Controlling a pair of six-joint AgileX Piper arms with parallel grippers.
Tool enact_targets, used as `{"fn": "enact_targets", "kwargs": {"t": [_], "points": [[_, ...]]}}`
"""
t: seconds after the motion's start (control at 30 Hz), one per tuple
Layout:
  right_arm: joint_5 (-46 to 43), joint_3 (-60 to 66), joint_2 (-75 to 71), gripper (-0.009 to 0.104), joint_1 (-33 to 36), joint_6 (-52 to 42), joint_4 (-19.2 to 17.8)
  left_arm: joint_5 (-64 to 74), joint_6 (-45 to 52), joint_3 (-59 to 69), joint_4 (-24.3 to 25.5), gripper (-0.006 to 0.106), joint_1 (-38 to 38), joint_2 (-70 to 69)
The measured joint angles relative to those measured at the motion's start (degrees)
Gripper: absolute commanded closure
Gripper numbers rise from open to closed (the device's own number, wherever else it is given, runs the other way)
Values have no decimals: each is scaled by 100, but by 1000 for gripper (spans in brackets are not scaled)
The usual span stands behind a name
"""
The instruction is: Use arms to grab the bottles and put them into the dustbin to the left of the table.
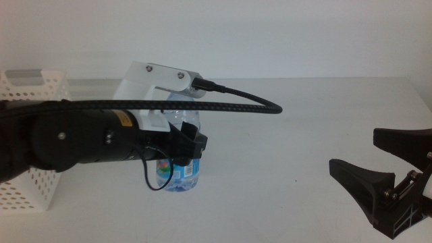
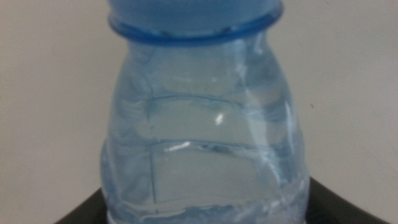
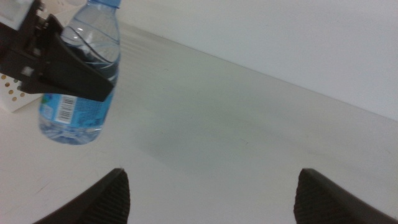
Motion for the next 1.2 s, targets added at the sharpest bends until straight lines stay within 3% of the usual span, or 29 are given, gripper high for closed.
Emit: {"fn": "enact_targets", "kwargs": {"t": [0.1, 0.33, 0.53, 0.93, 1.2], "points": [[0, 0, 0, 16, 0, 0, 0, 420, -241, -7, 287, 105, 0, -165], [0, 0, 0, 16, 0, 0, 0, 1804, -1430, -573, 1684, 105, 14, -231], [0, 0, 0, 16, 0, 0, 0, 3324, -1968, -1563, 2402, 105, 597, -231], [0, 0, 0, 16, 0, 0, 0, 4746, -1637, -2849, 2475, 105, 2512, 190], [0, 0, 0, 16, 0, 0, 0, 5405, -979, -3510, 2240, 105, 3673, 798]]}}
